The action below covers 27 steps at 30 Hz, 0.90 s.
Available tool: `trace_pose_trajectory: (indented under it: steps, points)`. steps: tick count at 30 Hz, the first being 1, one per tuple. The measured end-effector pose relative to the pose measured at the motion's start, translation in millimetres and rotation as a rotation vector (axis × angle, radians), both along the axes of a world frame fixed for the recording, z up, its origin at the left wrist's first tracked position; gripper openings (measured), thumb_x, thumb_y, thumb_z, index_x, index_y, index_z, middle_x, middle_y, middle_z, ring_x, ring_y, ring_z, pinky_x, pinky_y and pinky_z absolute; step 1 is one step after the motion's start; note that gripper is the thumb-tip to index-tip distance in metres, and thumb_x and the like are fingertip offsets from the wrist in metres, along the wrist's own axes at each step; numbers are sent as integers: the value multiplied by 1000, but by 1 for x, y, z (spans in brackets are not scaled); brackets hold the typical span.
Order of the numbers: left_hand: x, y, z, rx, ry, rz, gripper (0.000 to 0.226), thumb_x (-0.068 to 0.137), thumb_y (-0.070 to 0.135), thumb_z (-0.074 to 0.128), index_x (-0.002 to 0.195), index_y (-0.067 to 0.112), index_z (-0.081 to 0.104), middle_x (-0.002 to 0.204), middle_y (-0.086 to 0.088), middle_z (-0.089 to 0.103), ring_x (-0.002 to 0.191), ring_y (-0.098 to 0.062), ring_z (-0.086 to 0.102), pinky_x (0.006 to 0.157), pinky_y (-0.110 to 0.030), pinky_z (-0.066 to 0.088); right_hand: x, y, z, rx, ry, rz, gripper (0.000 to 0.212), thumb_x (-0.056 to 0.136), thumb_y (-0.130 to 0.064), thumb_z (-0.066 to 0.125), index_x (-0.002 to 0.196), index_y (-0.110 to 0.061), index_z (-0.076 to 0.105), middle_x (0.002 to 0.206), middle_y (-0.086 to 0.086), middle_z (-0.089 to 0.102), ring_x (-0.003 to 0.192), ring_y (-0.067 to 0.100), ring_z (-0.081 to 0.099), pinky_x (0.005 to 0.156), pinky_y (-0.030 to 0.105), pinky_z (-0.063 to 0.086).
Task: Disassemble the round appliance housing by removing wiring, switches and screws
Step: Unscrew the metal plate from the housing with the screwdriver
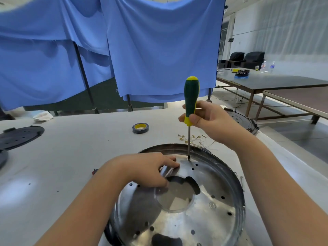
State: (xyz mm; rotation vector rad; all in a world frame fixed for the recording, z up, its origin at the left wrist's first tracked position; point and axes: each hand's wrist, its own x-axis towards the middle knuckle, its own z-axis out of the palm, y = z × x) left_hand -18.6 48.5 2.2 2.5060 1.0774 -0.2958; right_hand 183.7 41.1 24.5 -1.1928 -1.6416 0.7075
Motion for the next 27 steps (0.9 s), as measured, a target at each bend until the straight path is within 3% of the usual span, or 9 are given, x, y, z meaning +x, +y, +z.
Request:
trace_pose_trajectory:
  steps: [4, 6, 8, 10, 13, 17, 20, 23, 27]
  points:
    - [22, 15, 15, -7, -204, 85, 48, 90, 33, 60, 136, 22, 50, 135, 4, 57, 119, -13, 55, 99, -26, 43, -8, 4, -5, 37, 72, -15, 15, 92, -10, 59, 101, -22, 59, 95, -2, 73, 95, 11, 68, 90, 27, 51]
    - [37, 20, 9, -27, -443, 159, 31, 91, 25, 60, 119, 14, 61, 110, 1, 69, 98, -16, 64, 80, -18, 49, -12, 6, -8, 54, 73, -14, 15, 91, -10, 59, 101, -21, 59, 94, -2, 73, 95, 13, 68, 87, 26, 53]
    - [48, 22, -3, -25, -642, 262, 19, 93, 20, 58, 109, 12, 63, 92, -1, 70, 87, -20, 66, 71, -19, 50, -14, 8, -10, 53, 71, -22, 14, 93, -13, 56, 106, -19, 57, 95, -3, 72, 98, 14, 67, 80, 25, 55]
    - [53, 25, -15, 5, -771, 300, 13, 94, 17, 57, 103, 14, 65, 88, -2, 69, 88, -21, 66, 75, -24, 51, -13, 9, -12, 38, 95, -39, 16, 95, -14, 53, 110, -17, 56, 94, -4, 71, 99, 14, 66, 76, 26, 56]
    - [56, 27, -20, 33, -910, 319, 16, 94, 10, 54, 103, 13, 67, 88, 1, 70, 86, -14, 67, 77, -21, 54, -13, 9, -13, 36, 149, -62, 15, 97, -11, 48, 107, -16, 57, 91, -3, 70, 97, 14, 66, 84, 34, 56]
    - [57, 27, -22, 30, -963, 329, 17, 95, 7, 53, 102, 9, 68, 86, 2, 72, 81, -9, 69, 73, -15, 55, -20, 9, -19, 69, 182, -101, 13, 95, -13, 52, 101, -22, 58, 95, 1, 67, 95, 14, 63, 88, 37, 53]
    - [57, 26, -21, 112, -919, 304, 20, 95, 9, 54, 105, 8, 70, 94, -4, 74, 86, -13, 70, 81, -24, 55, -21, 9, -23, 137, 112, -196, 20, 83, -31, 69, 100, -28, 58, 94, -7, 65, 89, 2, 61, 72, 17, 49]
    - [58, 25, -20, 151, -915, 294, 15, 93, 7, 54, 95, 11, 68, 89, -2, 72, 85, -14, 69, 82, -28, 55, -19, 8, -20, 164, 234, -245, 35, 69, -23, 82, 93, -31, 57, 74, -8, 67, 65, -2, 64, 55, 11, 49]
    - [58, 26, -20, 162, -923, 310, 11, 91, 9, 59, 86, 18, 64, 78, 5, 67, 81, -14, 68, 79, -27, 54, -17, 9, -18, 147, 259, -219, 33, 73, -15, 80, 90, -33, 58, 71, -7, 70, 65, 4, 68, 63, 15, 54]
